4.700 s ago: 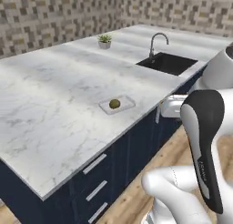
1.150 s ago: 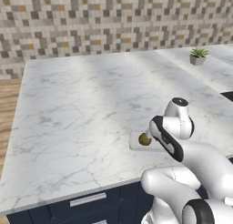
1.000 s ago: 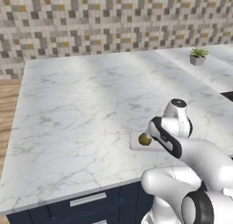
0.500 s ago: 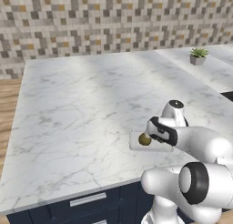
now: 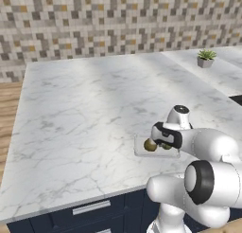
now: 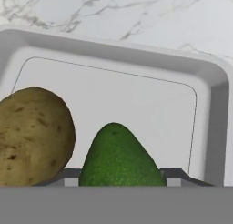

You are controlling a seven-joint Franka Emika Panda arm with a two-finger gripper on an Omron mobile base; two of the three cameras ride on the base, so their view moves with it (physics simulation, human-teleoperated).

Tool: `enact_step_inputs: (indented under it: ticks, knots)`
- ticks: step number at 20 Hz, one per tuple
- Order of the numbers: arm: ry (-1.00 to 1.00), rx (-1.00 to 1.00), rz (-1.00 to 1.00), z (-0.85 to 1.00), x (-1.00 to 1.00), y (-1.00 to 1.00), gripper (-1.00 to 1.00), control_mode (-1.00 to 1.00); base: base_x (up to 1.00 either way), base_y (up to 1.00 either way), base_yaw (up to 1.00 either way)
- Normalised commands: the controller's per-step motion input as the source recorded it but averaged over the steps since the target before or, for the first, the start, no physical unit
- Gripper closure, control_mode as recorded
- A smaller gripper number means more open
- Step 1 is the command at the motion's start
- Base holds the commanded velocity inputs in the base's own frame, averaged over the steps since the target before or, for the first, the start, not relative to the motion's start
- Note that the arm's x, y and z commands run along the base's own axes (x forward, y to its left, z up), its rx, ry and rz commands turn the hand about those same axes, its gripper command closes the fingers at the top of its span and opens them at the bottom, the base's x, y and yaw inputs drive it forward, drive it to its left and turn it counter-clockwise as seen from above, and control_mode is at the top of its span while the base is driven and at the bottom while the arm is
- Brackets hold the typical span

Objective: Take the avocado and potato out of the freezer and place them in the tupperware container on the counter. Then put the tupperware containing the vegetables back in the freezer.

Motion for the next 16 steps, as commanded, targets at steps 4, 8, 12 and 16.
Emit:
enact_step_inputs:
  ticks: [4,8,12,16]
  knots:
    - [0.00,0.00,0.00,-0.03,0.00,0.06,-1.00,-1.00,0.00,0.00,0.00]
    - [0.00,0.00,0.00,0.13,0.00,0.00,-1.00,-1.00,0.00,0.00,0.00]
    - [0.00,0.00,0.00,0.35,0.00,0.00,-1.00,-1.00,0.00,0.00,0.00]
    - [0.00,0.00,-0.02,0.59,-0.31,-0.28,-1.00,-1.00,0.00,0.00,0.00]
